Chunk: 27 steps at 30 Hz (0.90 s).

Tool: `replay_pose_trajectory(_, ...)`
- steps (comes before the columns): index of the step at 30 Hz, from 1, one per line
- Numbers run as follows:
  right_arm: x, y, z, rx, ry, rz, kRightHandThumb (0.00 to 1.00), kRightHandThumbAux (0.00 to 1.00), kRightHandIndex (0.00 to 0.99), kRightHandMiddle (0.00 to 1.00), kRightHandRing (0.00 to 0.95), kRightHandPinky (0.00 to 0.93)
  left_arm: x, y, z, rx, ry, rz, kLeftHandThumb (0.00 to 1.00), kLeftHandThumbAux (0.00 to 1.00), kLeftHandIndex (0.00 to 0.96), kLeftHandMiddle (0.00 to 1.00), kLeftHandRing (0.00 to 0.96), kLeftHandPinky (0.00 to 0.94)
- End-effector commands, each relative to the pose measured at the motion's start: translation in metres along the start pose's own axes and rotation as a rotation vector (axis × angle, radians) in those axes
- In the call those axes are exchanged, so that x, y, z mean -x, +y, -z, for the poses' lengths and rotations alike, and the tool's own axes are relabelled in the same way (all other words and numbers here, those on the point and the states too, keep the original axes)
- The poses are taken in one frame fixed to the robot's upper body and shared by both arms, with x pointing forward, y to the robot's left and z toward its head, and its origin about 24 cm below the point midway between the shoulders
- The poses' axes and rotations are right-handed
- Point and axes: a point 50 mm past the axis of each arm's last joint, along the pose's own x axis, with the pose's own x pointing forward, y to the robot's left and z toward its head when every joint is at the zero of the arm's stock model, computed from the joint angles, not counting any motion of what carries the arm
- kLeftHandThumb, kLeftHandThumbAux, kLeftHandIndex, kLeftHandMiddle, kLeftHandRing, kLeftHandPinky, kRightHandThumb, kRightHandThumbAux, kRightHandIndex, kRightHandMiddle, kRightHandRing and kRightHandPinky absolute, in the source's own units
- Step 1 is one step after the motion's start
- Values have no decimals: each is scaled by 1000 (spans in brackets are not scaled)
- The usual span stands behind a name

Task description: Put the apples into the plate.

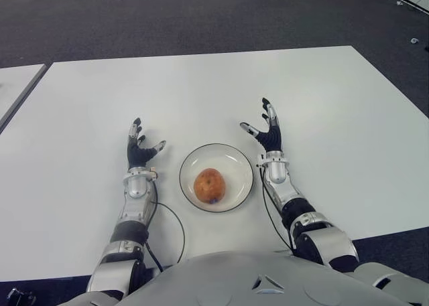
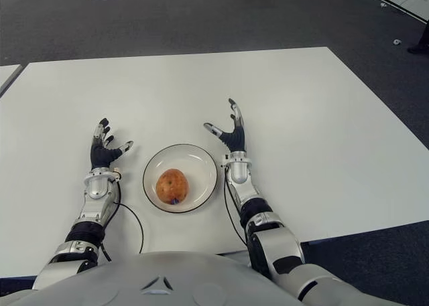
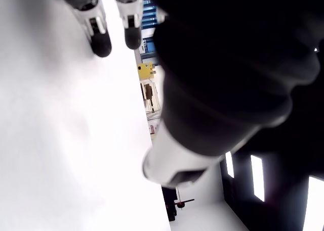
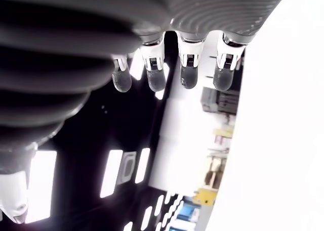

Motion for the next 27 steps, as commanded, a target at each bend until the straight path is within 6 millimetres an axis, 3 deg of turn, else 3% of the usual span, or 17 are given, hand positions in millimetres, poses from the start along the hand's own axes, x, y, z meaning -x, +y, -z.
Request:
replay_pose_trajectory(1, 8, 0, 7, -6, 54, 0, 0, 602, 0, 0, 0, 0, 9, 4, 15, -17, 82, 7, 128, 588, 0, 0, 0, 1)
replay_pose_trajectory(16, 13, 3, 14, 16, 170, -41, 1, 613, 0, 0, 0, 3, 8, 3, 15, -18, 88, 14, 117, 584, 0, 0, 0, 0)
replay_pose_trajectory(27, 10, 1, 22, -33, 263, -69, 62, 640, 0, 0, 0, 13, 9, 3, 13, -14, 74, 18, 122, 583, 0, 0, 0, 0)
